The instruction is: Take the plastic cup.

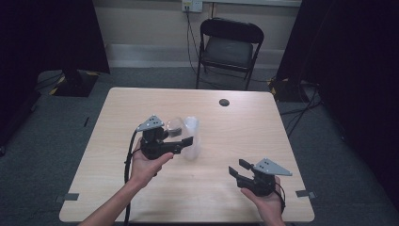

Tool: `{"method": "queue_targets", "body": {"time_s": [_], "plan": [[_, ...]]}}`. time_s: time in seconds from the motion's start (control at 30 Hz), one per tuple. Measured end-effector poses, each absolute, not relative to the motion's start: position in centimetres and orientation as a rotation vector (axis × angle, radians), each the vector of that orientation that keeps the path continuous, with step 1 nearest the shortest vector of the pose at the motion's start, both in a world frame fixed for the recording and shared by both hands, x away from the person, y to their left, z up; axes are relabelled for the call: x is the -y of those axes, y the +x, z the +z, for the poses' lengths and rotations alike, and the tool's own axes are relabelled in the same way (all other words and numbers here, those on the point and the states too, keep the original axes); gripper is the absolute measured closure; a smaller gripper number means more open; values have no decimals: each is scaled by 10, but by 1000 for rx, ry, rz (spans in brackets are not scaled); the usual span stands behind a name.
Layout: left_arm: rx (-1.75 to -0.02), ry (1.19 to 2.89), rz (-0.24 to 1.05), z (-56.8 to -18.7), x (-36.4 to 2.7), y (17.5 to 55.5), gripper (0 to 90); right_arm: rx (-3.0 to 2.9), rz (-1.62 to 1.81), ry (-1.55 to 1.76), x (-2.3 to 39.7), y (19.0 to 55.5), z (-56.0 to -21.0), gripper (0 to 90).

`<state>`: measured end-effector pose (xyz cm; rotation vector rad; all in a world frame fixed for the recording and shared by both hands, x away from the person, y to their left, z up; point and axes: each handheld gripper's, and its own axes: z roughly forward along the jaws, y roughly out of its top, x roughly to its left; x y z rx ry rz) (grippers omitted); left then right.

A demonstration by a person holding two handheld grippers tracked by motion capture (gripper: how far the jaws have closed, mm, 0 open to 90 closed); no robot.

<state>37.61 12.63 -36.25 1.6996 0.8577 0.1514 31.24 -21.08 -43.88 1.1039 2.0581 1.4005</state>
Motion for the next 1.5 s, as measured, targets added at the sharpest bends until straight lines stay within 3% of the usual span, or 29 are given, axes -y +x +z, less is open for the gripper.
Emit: {"method": "queue_targets", "body": {"time_s": [0.23, 0.7, 1.5], "plan": [[-869, 1724, 165, -371, -125, 377, 369, -2078, 1415, 1014, 188, 319, -427, 468], [-879, 1736, -9, -390, -110, 379, 378, -2063, 1485, 922, 166, 321, -444, 497], [-929, 1678, -308, -407, -101, 380, 378, -2021, 1538, 736, 151, 306, -431, 612]]}}
